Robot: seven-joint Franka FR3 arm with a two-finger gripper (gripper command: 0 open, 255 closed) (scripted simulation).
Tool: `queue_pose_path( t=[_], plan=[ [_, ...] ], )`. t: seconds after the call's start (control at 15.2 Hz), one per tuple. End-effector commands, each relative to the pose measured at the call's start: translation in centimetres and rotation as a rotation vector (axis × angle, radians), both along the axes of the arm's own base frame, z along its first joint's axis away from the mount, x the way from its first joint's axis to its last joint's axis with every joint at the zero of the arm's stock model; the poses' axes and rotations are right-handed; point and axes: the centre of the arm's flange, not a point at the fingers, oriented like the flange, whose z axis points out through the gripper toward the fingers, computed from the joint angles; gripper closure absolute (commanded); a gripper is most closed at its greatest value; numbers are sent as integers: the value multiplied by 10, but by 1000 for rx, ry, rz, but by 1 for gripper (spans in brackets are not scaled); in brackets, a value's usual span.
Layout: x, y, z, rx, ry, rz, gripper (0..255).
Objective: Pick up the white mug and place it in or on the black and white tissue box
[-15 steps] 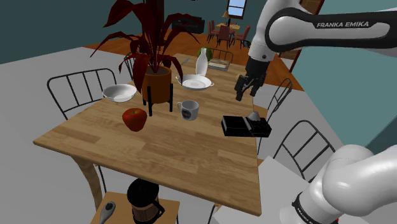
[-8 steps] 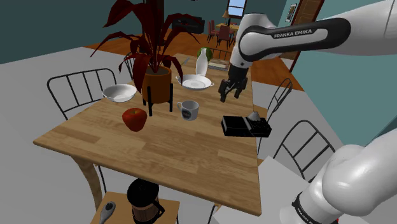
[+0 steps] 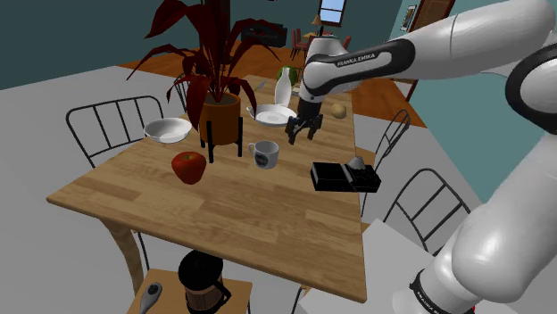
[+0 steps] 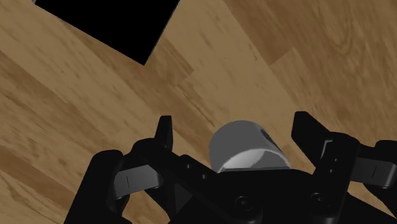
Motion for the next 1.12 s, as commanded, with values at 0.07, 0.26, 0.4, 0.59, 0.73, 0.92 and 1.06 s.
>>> queue_pose_path(
  t=[0.07,0.26,0.4,0.59,0.73,0.92,1.06],
  plan=[
    [37,-4,-20,3,0,-1,0],
    [71,-7,-40,6,0,-1,0],
    [93,-10,-54,9,0,-1,0],
    [127,-13,-75,12,0,-2,0],
    [129,-13,-81,12,0,-2,0],
    [129,-12,-97,12,0,-2,0],
    [130,-12,-107,12,0,-2,0]
  ],
)
